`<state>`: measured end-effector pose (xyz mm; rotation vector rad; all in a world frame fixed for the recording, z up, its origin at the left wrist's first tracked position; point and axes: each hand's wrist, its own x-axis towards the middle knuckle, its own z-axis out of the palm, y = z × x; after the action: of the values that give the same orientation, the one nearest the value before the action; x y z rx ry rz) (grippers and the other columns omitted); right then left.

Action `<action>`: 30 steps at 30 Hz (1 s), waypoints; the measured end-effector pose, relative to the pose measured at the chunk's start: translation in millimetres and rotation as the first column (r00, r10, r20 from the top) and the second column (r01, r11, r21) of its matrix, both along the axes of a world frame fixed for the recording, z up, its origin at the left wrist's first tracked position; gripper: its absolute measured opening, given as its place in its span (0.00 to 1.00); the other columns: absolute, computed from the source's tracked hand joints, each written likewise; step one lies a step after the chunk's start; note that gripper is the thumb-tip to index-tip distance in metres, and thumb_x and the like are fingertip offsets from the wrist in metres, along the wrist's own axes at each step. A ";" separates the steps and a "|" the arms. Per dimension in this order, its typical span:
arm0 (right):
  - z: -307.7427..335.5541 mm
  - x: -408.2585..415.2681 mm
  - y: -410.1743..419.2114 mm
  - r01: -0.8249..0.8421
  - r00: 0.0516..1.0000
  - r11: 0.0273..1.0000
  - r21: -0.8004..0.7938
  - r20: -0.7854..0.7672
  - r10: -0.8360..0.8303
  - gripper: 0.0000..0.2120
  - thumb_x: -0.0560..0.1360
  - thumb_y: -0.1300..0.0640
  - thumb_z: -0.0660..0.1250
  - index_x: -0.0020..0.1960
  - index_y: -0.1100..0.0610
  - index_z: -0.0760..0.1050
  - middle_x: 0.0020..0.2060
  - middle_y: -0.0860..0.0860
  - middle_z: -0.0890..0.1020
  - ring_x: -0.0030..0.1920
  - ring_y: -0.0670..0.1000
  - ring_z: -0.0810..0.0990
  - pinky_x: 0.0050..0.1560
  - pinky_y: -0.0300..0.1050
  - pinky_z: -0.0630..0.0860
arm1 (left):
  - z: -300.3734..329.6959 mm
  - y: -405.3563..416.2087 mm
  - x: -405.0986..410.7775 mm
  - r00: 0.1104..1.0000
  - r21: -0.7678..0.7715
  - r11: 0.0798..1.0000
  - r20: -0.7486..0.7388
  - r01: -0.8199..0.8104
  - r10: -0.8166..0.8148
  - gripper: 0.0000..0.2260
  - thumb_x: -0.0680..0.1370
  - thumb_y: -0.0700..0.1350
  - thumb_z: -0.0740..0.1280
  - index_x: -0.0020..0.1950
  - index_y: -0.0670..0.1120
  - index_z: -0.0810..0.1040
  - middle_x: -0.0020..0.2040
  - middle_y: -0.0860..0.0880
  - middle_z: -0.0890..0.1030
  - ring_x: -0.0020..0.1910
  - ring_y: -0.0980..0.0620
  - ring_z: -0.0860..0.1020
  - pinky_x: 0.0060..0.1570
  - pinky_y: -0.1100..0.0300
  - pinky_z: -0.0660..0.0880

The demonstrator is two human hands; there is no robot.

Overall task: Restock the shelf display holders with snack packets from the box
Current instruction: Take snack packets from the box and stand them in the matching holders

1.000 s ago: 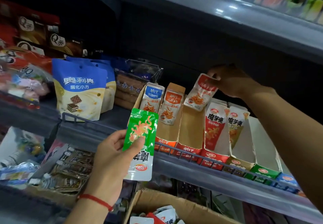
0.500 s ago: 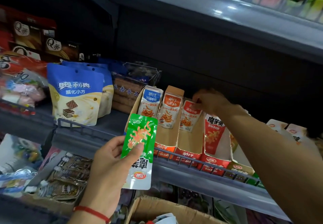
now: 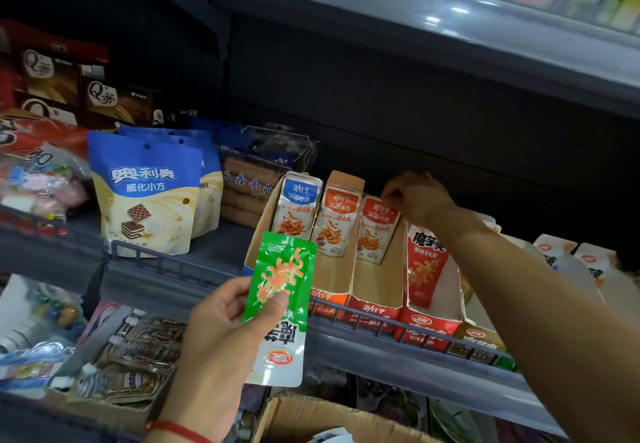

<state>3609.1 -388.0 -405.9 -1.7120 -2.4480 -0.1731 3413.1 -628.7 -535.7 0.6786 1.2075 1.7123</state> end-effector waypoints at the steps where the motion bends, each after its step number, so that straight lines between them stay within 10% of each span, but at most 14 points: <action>1: -1.2 -0.5 1.7 0.006 1.000 1.000 0.002 0.000 -0.006 0.07 0.83 0.54 0.64 0.58 0.49 0.80 0.59 0.50 0.81 0.63 0.54 0.78 0.72 0.59 0.69 | 0.1 0.0 0.3 1.000 0.000 1.000 -0.001 0.003 -0.003 0.10 0.71 0.37 0.76 0.51 0.44 0.83 0.45 0.45 0.88 0.46 0.43 0.86 0.49 0.47 0.81; 8: -13.2 -0.7 -0.7 0.039 0.999 0.978 0.205 -0.020 -0.036 0.08 0.82 0.49 0.65 0.58 0.49 0.79 0.55 0.52 0.82 0.59 0.56 0.79 0.70 0.58 0.69 | -1.1 -0.1 0.7 1.000 -0.004 1.000 -0.011 0.021 -0.021 0.11 0.71 0.37 0.76 0.51 0.43 0.83 0.45 0.45 0.88 0.44 0.45 0.87 0.45 0.50 0.80; 13: -21.8 -14.4 -53.8 -0.231 0.932 0.911 0.342 -0.190 0.308 0.09 0.82 0.53 0.65 0.60 0.53 0.80 0.52 0.50 0.84 0.50 0.49 0.83 0.55 0.49 0.81 | 0.4 -1.3 0.9 0.999 -0.034 0.998 0.028 0.047 -0.046 0.09 0.75 0.34 0.72 0.54 0.43 0.84 0.47 0.43 0.87 0.47 0.42 0.86 0.51 0.44 0.81; 17: -31.1 -17.2 -128.1 -0.399 0.845 0.913 0.085 -0.354 0.402 0.16 0.81 0.46 0.66 0.67 0.49 0.76 0.53 0.41 0.80 0.48 0.40 0.80 0.46 0.32 0.77 | 6.1 -6.8 7.7 0.987 -0.034 0.987 -0.043 0.155 -0.156 0.12 0.76 0.31 0.70 0.52 0.46 0.86 0.48 0.44 0.87 0.47 0.42 0.86 0.52 0.45 0.80; 20: -50.9 3.3 -156.6 -0.399 0.815 0.908 -0.127 -0.503 0.288 0.18 0.79 0.50 0.72 0.67 0.48 0.76 0.54 0.45 0.83 0.52 0.46 0.83 0.53 0.47 0.83 | 7.9 -13.0 20.2 0.971 -0.016 0.976 -0.103 0.215 -0.215 0.13 0.74 0.32 0.73 0.55 0.47 0.86 0.50 0.47 0.88 0.48 0.45 0.87 0.48 0.49 0.81; 27: -76.5 85.5 -213.3 -0.183 0.291 0.974 -0.137 -0.953 -0.080 0.04 0.78 0.63 0.72 0.52 0.59 0.79 0.40 0.54 0.87 0.42 0.51 0.88 0.36 0.44 0.84 | 4.6 -25.6 53.8 0.939 0.024 0.946 -0.131 0.323 -0.317 0.14 0.73 0.33 0.71 0.58 0.41 0.82 0.49 0.40 0.87 0.42 0.42 0.85 0.38 0.58 0.83; 30: -94.2 119.6 -228.0 -0.122 0.235 0.979 -0.162 -0.963 -0.130 0.11 0.76 0.56 0.76 0.50 0.62 0.78 0.37 0.66 0.83 0.40 0.54 0.84 0.39 0.49 0.80 | 5.8 -27.7 80.5 0.941 0.018 0.953 -0.166 0.301 -0.294 0.09 0.75 0.35 0.71 0.54 0.39 0.83 0.45 0.37 0.86 0.39 0.41 0.84 0.35 0.59 0.83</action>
<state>3728.8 -616.0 -500.0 -1.1824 -1.4339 0.9431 3493.6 -656.4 -529.8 0.9902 1.1143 1.4549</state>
